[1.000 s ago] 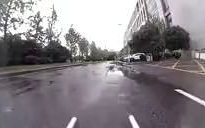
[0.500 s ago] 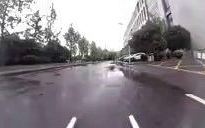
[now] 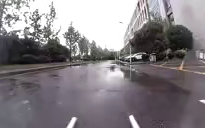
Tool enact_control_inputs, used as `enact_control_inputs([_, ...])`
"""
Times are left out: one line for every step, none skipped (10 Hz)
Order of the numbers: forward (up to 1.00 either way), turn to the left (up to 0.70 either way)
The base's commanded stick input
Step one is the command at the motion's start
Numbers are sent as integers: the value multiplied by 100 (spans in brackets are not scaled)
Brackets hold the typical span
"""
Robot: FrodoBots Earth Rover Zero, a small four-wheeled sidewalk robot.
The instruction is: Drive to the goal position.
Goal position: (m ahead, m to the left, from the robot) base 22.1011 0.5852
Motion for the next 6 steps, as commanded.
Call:
enact_control_inputs([70, 0])
enact_control_inputs([70, 0])
enact_control_inputs([70, 0])
enact_control_inputs([70, 0])
enact_control_inputs([70, 0])
enact_control_inputs([70, 0])
